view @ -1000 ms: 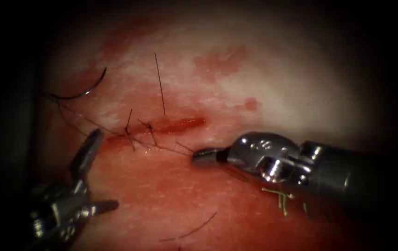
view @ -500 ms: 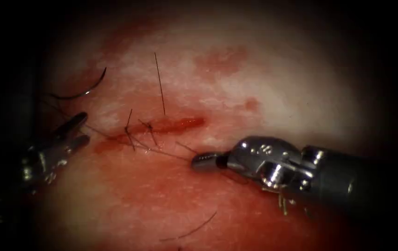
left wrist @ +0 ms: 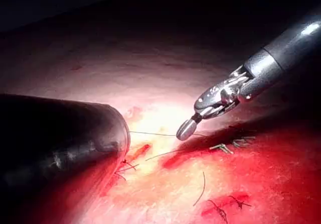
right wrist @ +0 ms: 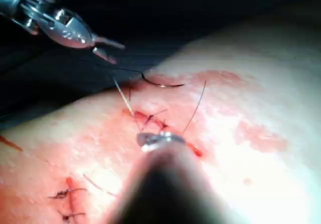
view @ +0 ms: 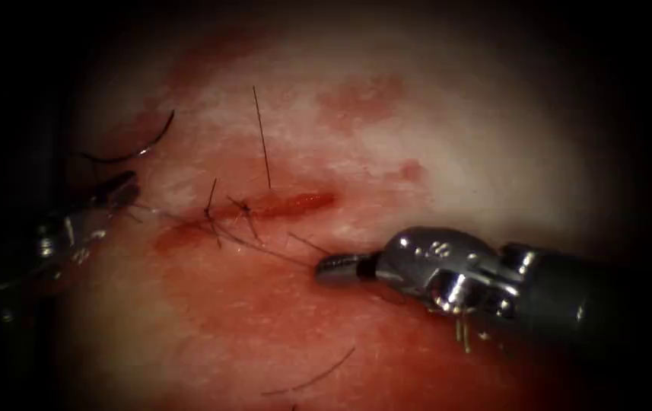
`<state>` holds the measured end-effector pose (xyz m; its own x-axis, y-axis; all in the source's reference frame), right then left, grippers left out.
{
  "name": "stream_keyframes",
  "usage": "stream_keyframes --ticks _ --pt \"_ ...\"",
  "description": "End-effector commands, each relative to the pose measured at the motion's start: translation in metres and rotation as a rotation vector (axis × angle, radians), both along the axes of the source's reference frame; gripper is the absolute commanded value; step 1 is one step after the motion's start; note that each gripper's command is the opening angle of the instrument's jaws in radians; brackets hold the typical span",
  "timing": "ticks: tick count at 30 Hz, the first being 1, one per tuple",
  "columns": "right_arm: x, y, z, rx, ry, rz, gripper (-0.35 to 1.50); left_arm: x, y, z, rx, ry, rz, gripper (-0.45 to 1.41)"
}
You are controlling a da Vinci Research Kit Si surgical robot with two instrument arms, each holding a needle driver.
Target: Wound Closure
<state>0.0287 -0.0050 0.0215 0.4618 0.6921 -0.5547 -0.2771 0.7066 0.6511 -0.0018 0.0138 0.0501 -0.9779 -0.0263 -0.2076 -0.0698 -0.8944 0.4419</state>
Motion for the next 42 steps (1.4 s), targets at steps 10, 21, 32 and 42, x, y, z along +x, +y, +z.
stream_keyframes --ticks 10,21,32,42 --pt "-0.0002 -0.0004 -0.0015 0.008 0.068 -0.006 -0.35 0.0000 0.0016 0.0015 -0.017 -0.068 -0.022 -0.45" --pt "-0.0026 0.0017 -0.0028 -0.103 0.313 0.121 1.48 -0.0028 0.0008 0.0050 -0.012 -0.230 -0.054 -0.45" --pt "-0.0082 0.0059 -0.0038 -0.120 0.492 0.209 1.38 -0.0023 -0.0008 0.0090 -0.031 -0.287 -0.037 -0.45" --pt "-0.0032 0.0068 0.0079 -0.253 0.384 0.036 -0.35 -0.0032 0.0003 0.0095 0.034 -0.486 -0.116 -0.45"
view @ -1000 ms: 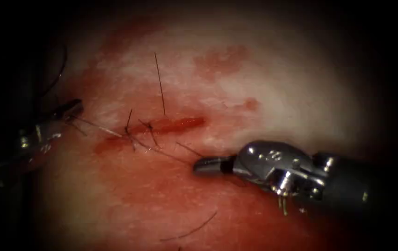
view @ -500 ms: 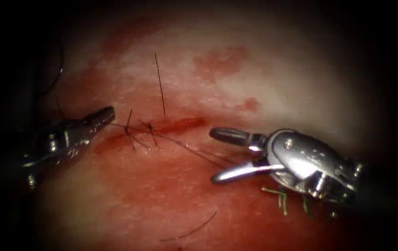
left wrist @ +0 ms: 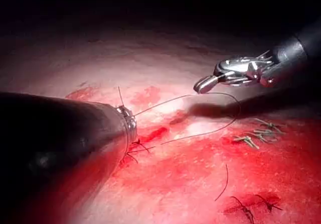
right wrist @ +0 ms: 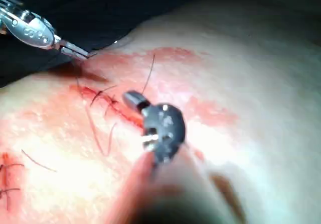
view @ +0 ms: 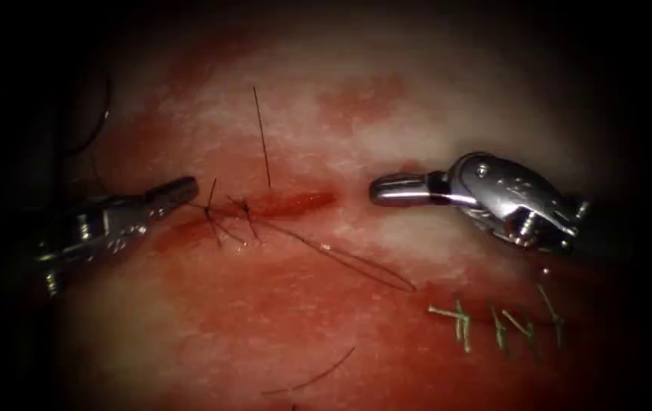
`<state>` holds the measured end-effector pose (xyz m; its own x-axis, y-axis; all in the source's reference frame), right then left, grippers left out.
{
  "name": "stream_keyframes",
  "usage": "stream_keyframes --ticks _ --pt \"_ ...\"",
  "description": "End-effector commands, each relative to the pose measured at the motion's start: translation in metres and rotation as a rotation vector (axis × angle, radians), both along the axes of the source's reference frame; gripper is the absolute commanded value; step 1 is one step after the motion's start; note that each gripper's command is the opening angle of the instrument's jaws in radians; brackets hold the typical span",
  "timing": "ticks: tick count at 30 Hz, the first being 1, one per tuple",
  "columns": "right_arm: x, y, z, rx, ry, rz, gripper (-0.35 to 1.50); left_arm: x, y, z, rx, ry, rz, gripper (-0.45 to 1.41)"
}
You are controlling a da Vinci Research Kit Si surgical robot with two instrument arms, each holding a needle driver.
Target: Wound Closure
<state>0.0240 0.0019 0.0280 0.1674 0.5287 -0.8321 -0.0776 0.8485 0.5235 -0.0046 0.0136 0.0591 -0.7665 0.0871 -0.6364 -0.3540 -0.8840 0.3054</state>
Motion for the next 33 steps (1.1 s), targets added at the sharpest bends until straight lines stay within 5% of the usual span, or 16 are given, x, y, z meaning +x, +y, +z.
stream_keyframes --ticks 1,6,13,25,26,27,28,33 --pt "0.0026 -0.0007 0.0029 -0.014 -0.005 -0.013 -0.35 -0.0007 0.0007 0.0006 0.002 -0.014 -0.009 -0.45" --pt "0.0049 -0.0021 0.0031 -0.020 0.011 -0.061 -0.35 -0.0022 0.0015 0.0020 0.009 -0.031 -0.036 -0.45" --pt "0.0065 -0.0028 -0.0008 -0.007 0.053 -0.069 -0.35 -0.0045 0.0033 0.0063 0.005 -0.036 -0.101 -0.45" --pt "0.0076 -0.0018 -0.0018 -0.015 0.114 0.047 -0.27 -0.0060 0.0030 0.0137 -0.003 0.027 -0.115 -0.45" --pt "0.0078 -0.0017 -0.0018 -0.018 0.119 0.074 0.00 -0.0062 0.0027 0.0139 0.000 0.029 -0.117 -0.45" --pt "0.0081 -0.0013 -0.0018 -0.022 0.112 0.133 0.54 -0.0067 0.0021 0.0141 0.000 0.039 -0.113 -0.45" --pt "0.0082 -0.0011 -0.0018 -0.023 0.107 0.154 0.73 -0.0068 0.0018 0.0141 0.002 0.044 -0.111 -0.45" --pt "0.0082 -0.0001 -0.0016 -0.021 0.058 0.217 1.05 -0.0072 0.0000 0.0129 0.006 0.063 -0.110 -0.45"
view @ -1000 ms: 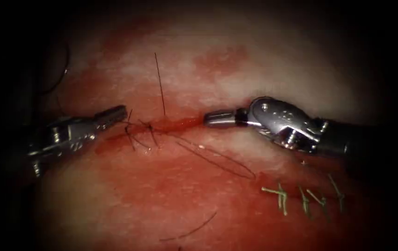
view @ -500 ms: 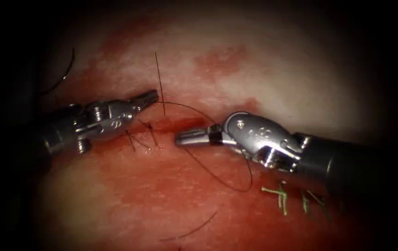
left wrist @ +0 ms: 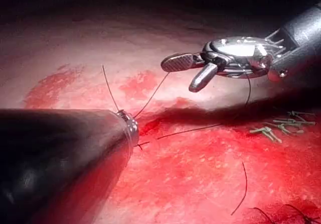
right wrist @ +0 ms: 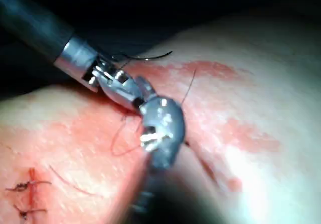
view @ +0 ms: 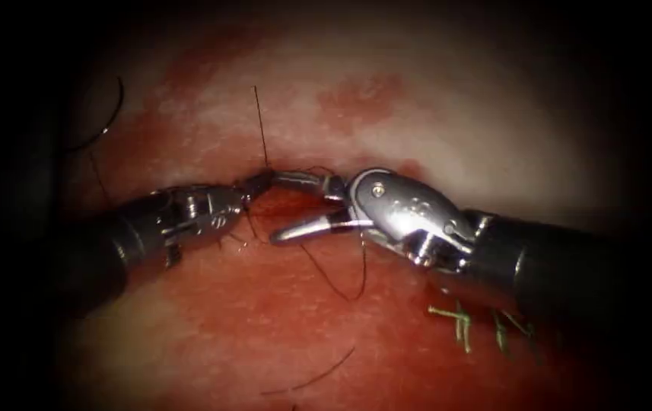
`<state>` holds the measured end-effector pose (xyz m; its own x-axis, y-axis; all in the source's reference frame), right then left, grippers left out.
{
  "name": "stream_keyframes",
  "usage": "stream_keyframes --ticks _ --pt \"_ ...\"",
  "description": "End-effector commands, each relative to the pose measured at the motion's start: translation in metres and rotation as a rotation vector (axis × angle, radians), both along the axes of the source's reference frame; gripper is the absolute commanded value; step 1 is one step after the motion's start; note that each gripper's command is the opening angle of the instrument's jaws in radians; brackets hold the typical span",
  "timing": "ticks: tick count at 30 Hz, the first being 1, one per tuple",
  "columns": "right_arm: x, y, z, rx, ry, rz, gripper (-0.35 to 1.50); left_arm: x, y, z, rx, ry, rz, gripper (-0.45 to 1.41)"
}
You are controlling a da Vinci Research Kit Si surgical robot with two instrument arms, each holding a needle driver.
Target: Wound Closure
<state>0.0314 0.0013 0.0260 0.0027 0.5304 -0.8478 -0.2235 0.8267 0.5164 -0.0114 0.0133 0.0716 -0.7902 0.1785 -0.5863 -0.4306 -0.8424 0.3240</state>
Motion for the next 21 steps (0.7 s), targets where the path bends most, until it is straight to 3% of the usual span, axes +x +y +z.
stream_keyframes --ticks 1,8,15,21 --pt "0.0008 0.0007 0.0004 -0.001 -0.007 0.016 1.10 -0.0005 -0.0001 -0.0001 -0.001 0.007 -0.004 -0.45" --pt "0.0016 0.0013 0.0008 -0.013 -0.039 0.075 1.26 -0.0013 -0.0020 -0.0028 0.003 0.011 -0.006 -0.45" --pt "0.0026 0.0017 0.0017 -0.016 -0.079 0.140 1.25 -0.0022 -0.0036 -0.0048 0.003 0.007 -0.007 -0.45" --pt "0.0029 0.0012 0.0030 -0.036 -0.183 0.107 1.21 -0.0023 -0.0053 -0.0078 0.006 0.010 -0.009 -0.45"
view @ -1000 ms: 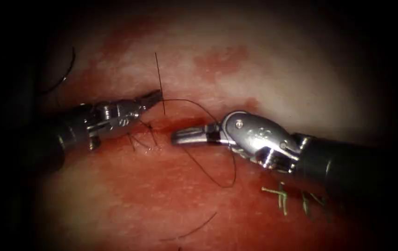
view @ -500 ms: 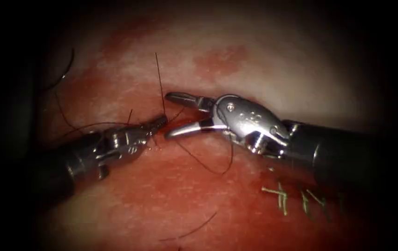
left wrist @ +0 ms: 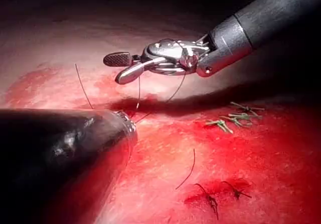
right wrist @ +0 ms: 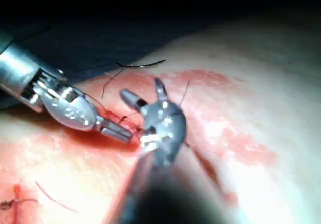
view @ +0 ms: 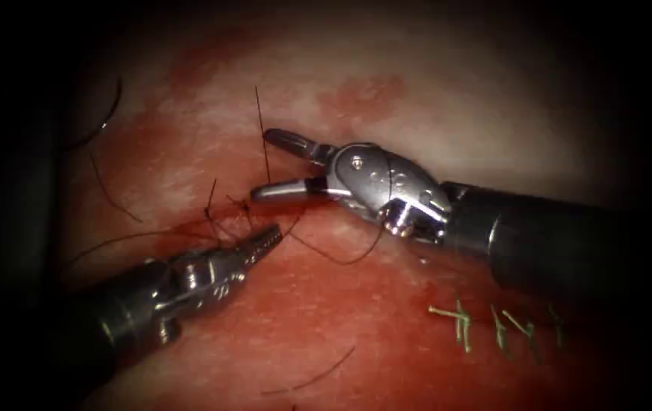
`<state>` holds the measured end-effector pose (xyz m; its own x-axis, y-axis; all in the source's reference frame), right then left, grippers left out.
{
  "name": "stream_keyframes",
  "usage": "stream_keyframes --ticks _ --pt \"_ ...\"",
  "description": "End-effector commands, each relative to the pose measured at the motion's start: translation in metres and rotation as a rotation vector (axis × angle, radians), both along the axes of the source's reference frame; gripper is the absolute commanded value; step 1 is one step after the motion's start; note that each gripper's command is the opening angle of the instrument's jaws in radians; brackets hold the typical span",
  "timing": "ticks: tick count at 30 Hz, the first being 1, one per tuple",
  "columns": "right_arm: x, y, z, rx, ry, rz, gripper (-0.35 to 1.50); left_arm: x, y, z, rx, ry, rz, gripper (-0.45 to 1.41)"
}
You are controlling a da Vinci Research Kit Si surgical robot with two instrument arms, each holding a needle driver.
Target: Wound Closure
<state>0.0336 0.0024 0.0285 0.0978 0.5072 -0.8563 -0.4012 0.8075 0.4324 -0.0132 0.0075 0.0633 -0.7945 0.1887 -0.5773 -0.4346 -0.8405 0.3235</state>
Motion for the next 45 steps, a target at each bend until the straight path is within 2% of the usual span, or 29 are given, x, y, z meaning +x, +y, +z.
stream_keyframes --ticks 1,5,8,13,19,21,22,27,32,34,35,40,45 --pt "0.0007 0.0000 0.0007 -0.004 -0.020 -0.014 1.21 -0.0004 0.0002 -0.0001 0.001 0.003 -0.001 -0.45" --pt "0.0007 -0.0005 0.0014 -0.003 -0.055 -0.039 1.21 -0.0003 -0.0002 -0.0022 0.009 0.008 -0.006 -0.45" --pt "0.0010 -0.0011 0.0019 0.003 -0.085 -0.069 1.20 -0.0003 0.0002 -0.0051 0.000 0.006 -0.011 -0.45" --pt "0.0012 -0.0017 0.0020 0.003 -0.088 -0.086 1.20 -0.0002 0.0011 -0.0075 -0.012 0.004 -0.021 -0.45" --pt "0.0015 -0.0030 0.0014 0.002 -0.076 -0.137 1.20 0.0002 0.0046 -0.0116 -0.065 0.023 -0.004 -0.45" --pt "0.0015 -0.0034 0.0012 0.002 -0.073 -0.148 1.20 0.0005 0.0059 -0.0121 -0.078 0.025 -0.002 -0.45" --pt "0.0016 -0.0038 0.0011 0.002 -0.070 -0.158 1.20 0.0009 0.0072 -0.0121 -0.088 0.029 0.005 -0.45" --pt "0.0017 -0.0043 0.0009 0.001 -0.060 -0.176 1.18 0.0015 0.0093 -0.0109 -0.096 0.034 0.014 -0.45" --pt "0.0016 -0.0046 0.0008 0.001 -0.040 -0.201 1.15 0.0019 0.0121 -0.0074 -0.095 0.043 0.025 -0.45" --pt "0.0016 -0.0047 0.0008 0.001 -0.037 -0.204 1.15 0.0019 0.0124 -0.0068 -0.096 0.044 0.025 -0.45" --pt "0.0015 -0.0049 0.0007 0.001 -0.026 -0.218 1.15 0.0022 0.0130 -0.0052 -0.098 0.044 0.025 -0.45" --pt "0.0017 -0.0053 0.0008 -0.005 0.014 -0.248 1.13 0.0025 0.0140 -0.0021 -0.089 0.048 0.044 -0.45" --pt "0.0017 -0.0053 0.0010 -0.005 0.096 -0.254 1.11 0.0027 0.0142 0.0002 -0.085 0.050 0.056 -0.45"
